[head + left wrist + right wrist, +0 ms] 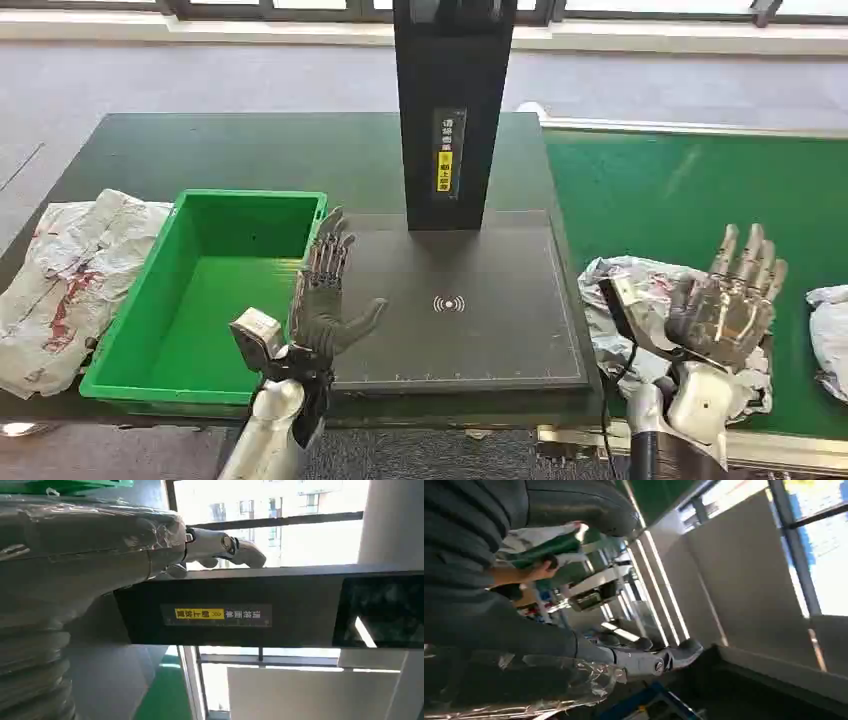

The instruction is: Moved the parcel from conveyor to table for the left to box.

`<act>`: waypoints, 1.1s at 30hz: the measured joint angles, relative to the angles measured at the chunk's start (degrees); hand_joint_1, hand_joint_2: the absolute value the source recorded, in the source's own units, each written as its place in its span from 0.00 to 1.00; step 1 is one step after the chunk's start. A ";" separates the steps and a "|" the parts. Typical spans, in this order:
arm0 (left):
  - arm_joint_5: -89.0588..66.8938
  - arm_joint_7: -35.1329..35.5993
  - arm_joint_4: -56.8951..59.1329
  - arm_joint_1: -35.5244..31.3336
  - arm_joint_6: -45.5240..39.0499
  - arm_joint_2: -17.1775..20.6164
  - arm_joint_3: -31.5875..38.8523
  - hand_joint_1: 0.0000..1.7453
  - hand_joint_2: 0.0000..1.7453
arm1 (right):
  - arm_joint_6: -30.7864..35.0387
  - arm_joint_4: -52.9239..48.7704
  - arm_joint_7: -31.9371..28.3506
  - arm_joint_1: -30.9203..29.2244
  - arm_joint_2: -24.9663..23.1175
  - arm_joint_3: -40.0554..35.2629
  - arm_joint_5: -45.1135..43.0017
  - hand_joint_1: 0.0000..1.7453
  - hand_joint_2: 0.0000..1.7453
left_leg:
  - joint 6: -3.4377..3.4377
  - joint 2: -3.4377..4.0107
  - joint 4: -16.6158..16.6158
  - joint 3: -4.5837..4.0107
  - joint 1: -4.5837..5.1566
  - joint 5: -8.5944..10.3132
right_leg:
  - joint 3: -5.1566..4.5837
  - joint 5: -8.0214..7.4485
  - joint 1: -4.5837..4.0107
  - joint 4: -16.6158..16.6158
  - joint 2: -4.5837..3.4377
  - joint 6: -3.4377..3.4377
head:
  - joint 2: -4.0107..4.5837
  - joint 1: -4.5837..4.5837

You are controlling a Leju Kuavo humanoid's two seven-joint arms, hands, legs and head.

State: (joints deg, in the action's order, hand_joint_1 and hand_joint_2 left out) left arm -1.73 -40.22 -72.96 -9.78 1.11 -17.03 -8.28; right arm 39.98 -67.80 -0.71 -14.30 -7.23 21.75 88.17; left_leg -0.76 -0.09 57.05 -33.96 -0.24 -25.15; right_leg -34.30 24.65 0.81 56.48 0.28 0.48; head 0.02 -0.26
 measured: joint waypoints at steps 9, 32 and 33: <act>-0.20 0.00 -1.77 0.38 -1.38 0.00 0.85 0.00 1.00 | -0.04 19.11 -7.70 -7.09 3.84 12.36 -7.93 0.00 1.00 | 0.06 -0.23 0.03 -0.07 0.01 0.04 | 0.02 0.00 0.01 -0.01 0.22 0.03 | 0.02 0.00; -0.74 0.00 -5.18 1.68 -3.50 0.04 2.73 0.00 1.00 | -14.92 46.44 -0.53 -16.33 8.39 18.51 -6.18 1.00 1.00 | 0.04 -0.20 0.01 -0.10 0.00 0.04 | -0.01 0.01 0.00 0.01 0.17 0.01 | 0.02 0.00; -0.77 0.00 -5.18 1.68 -3.50 0.04 2.78 0.00 1.00 | -15.41 46.66 -1.02 -16.40 8.39 18.66 -6.62 1.00 1.00 | 0.04 -0.20 0.01 -0.10 0.00 0.04 | -0.01 0.01 0.00 0.01 0.17 0.01 | 0.00 0.00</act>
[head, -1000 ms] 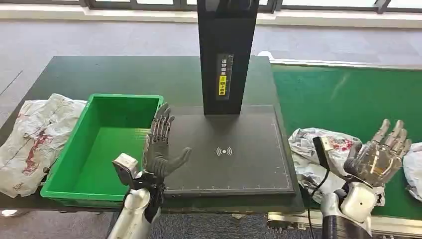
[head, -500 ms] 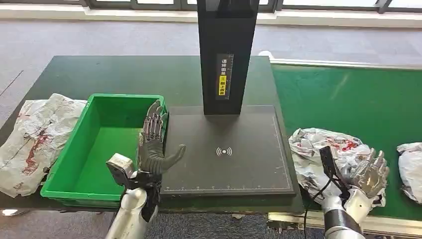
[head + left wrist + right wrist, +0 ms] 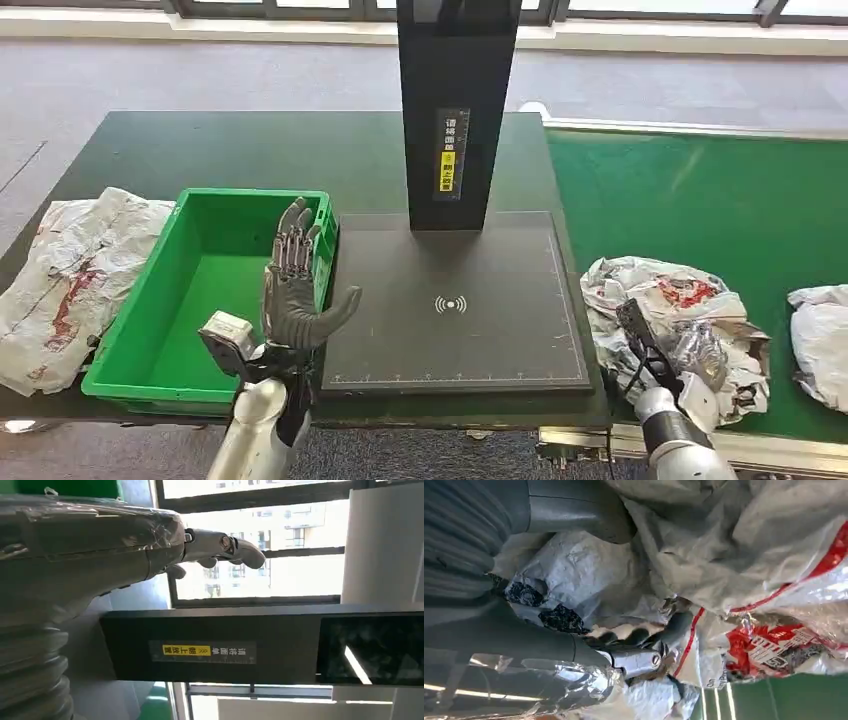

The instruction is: Moved the parcel from conveyor to table for the left to box.

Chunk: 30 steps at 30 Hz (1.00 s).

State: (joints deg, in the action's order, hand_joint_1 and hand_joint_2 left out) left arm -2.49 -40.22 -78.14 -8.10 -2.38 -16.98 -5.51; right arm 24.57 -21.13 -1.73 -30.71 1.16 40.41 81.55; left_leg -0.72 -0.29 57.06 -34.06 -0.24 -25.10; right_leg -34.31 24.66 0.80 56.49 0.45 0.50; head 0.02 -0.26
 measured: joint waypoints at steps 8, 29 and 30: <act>-0.07 0.00 -0.13 0.07 0.17 0.02 0.31 0.00 1.00 | -0.11 0.63 -1.84 -0.26 0.09 0.90 -1.35 1.00 1.00 | 0.00 0.00 0.01 0.00 0.00 0.00 | 0.00 0.00 0.00 0.00 0.00 0.00 | 0.02 0.00; -0.15 0.00 -0.28 0.33 0.37 0.04 0.31 0.00 1.00 | 15.43 -42.44 -38.77 11.28 -12.22 -11.31 -47.10 1.00 1.00 | -0.09 0.15 -0.05 0.05 -0.02 -0.05 | -0.08 0.07 -0.01 0.06 -0.17 -0.02 | 0.02 0.00; -0.15 0.00 -0.28 0.33 0.44 0.04 0.31 0.00 1.00 | 15.45 -45.26 -38.77 12.00 -13.05 -13.03 -47.10 1.00 1.00 | -0.09 0.14 -0.05 0.07 -0.02 -0.05 | -0.08 0.08 -0.01 0.06 -0.19 -0.03 | 0.02 0.00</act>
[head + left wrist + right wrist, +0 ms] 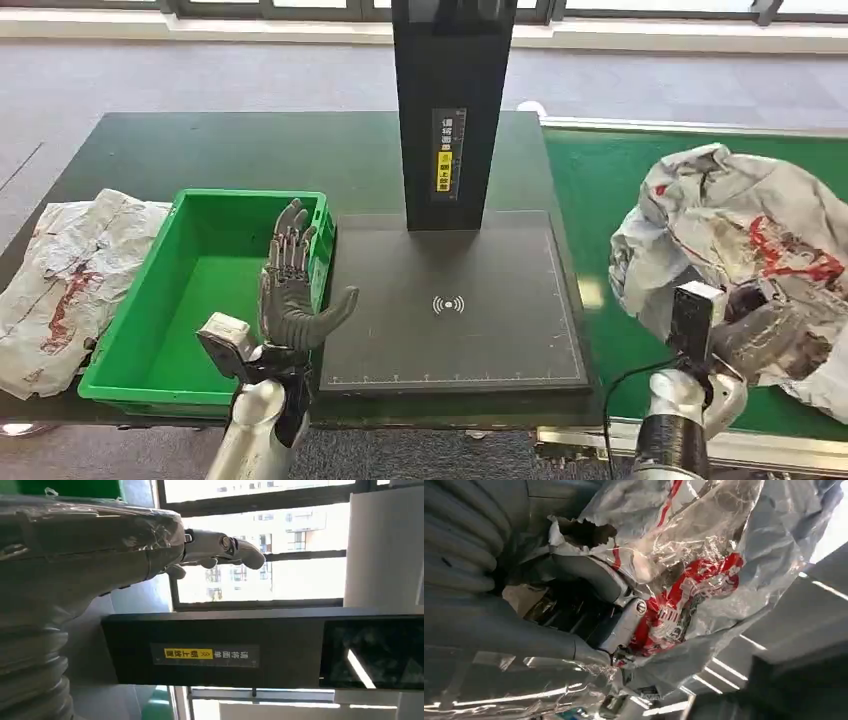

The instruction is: Moved the parcel from conveyor to table for the left to box.

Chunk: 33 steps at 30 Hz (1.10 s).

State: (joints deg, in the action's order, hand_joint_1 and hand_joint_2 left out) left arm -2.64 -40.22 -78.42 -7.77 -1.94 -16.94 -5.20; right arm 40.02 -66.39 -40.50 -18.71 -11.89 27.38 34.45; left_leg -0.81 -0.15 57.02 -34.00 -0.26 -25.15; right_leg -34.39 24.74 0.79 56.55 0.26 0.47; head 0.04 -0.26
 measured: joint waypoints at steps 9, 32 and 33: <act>-0.44 0.00 -0.63 1.13 0.77 0.07 0.02 0.00 1.00 | -5.85 -17.52 0.33 6.58 -3.45 -13.84 -5.67 1.00 1.00 | 0.05 -0.23 -0.01 -0.06 0.00 0.04 | 0.09 0.04 0.00 0.00 0.30 0.00 | 0.00 0.00; -0.74 0.00 -0.57 1.34 3.30 0.11 1.64 0.00 1.00 | -29.55 -5.30 4.17 5.82 -3.25 -27.42 -11.48 0.00 1.00 | 0.01 -0.22 -0.01 -0.05 -0.02 0.06 | 0.05 0.05 0.00 0.01 0.27 -0.01 | 0.00 0.00; -0.74 0.00 -0.57 1.33 3.30 0.11 1.64 0.00 1.00 | -29.55 -4.90 4.13 5.83 -3.23 -27.42 -11.54 0.00 1.00 | 0.01 -0.21 -0.01 -0.05 -0.02 0.06 | 0.05 0.05 0.00 0.01 0.25 -0.01 | 0.00 0.00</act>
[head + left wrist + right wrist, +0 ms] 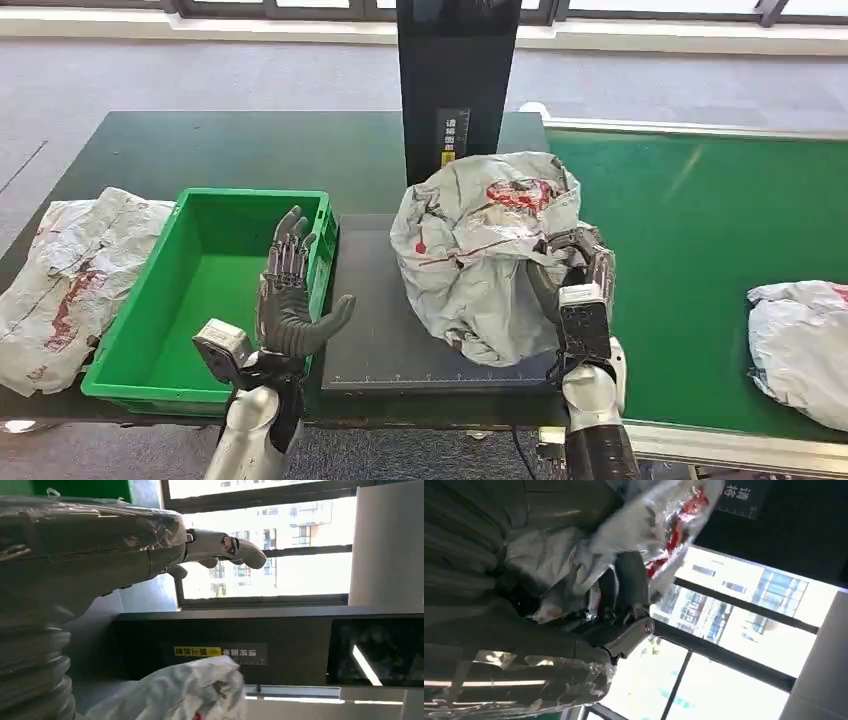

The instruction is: Moved the parcel from conveyor to table for the left to box.

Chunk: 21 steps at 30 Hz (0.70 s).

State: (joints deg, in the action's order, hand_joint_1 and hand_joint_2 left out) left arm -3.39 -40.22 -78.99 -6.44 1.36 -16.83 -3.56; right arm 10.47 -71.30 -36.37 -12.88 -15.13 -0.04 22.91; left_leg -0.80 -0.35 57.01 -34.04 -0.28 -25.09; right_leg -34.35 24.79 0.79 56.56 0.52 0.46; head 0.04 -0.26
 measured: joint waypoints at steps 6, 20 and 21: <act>0.00 0.00 0.13 0.00 0.02 0.00 0.04 0.00 1.00 | -0.65 1.40 0.24 0.02 0.18 0.00 -0.94 0.00 0.00 | 0.00 -0.01 0.00 0.00 0.00 0.00 | -0.02 0.00 0.00 0.00 0.00 0.00 | 0.00 0.00; -0.15 0.00 -0.15 0.03 -1.42 0.00 0.04 0.00 1.00 | -2.32 1.46 1.42 1.08 0.59 0.00 -1.44 0.00 0.00 | 0.00 0.01 0.01 0.01 0.00 0.00 | -0.03 0.00 0.00 0.00 0.00 0.00 | -0.02 0.00; -0.42 0.00 -0.31 0.04 -1.38 0.00 0.07 0.00 1.00 | -2.27 1.42 1.42 1.34 0.66 0.00 -1.31 0.00 0.00 | 0.00 0.01 0.01 0.00 0.00 0.00 | -0.03 0.00 0.00 0.00 0.00 0.00 | 0.00 0.00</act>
State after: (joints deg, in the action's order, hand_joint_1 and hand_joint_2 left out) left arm -3.80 -40.22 -79.30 -6.39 -0.02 -16.83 -3.50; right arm 8.20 -69.88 -34.95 -11.54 -14.47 -0.04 21.60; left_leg -0.80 -0.34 57.02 -34.04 -0.28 -25.09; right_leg -34.38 24.79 0.79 56.55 0.52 0.46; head 0.04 -0.26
